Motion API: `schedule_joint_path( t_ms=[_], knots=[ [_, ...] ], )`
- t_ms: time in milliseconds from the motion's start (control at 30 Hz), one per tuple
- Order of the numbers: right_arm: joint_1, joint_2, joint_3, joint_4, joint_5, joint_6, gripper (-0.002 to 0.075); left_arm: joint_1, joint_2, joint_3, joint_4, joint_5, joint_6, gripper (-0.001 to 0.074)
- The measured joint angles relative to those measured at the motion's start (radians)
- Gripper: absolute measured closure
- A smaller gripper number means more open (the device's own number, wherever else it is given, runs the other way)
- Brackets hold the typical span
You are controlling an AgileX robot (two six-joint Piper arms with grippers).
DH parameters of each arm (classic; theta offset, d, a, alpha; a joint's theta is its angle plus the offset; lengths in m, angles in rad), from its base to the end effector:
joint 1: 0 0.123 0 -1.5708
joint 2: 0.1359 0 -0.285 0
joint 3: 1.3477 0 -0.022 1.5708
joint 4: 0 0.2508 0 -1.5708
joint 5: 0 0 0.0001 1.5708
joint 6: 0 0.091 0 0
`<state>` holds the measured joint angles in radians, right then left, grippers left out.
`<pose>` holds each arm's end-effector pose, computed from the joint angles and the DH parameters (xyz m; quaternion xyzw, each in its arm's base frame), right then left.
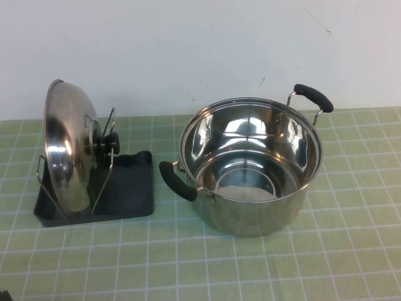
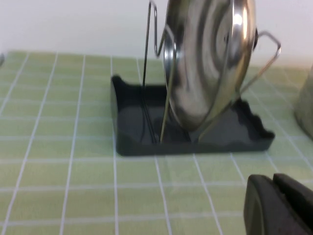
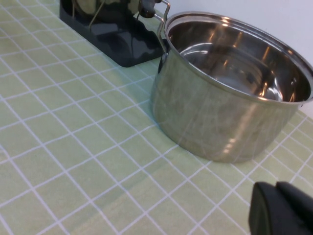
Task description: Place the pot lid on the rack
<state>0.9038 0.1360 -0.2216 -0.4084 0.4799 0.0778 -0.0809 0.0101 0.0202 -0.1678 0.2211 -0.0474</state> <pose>0.0471 0.0328 0.2401 -0.3994 0.6877 0.1123 0.5958 0.0565 -0.0079 0.1860 -0.0377 0.7608 -0.1081 0.6388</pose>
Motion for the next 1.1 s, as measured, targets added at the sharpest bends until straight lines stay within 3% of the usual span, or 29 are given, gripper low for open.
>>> schedule_joint_path(
  t_ms=[133, 1100],
  knots=[
    [0.0, 0.0, 0.0, 0.0, 0.002, 0.0, 0.0727, 0.0, -0.019, 0.0, 0.014, 0.081, -0.013, 0.0736],
    [0.0, 0.0, 0.002, 0.0, 0.004, 0.0, 0.0727, 0.0, -0.022, -0.002, 0.019, 0.086, 0.069, 0.0736]
  ],
)
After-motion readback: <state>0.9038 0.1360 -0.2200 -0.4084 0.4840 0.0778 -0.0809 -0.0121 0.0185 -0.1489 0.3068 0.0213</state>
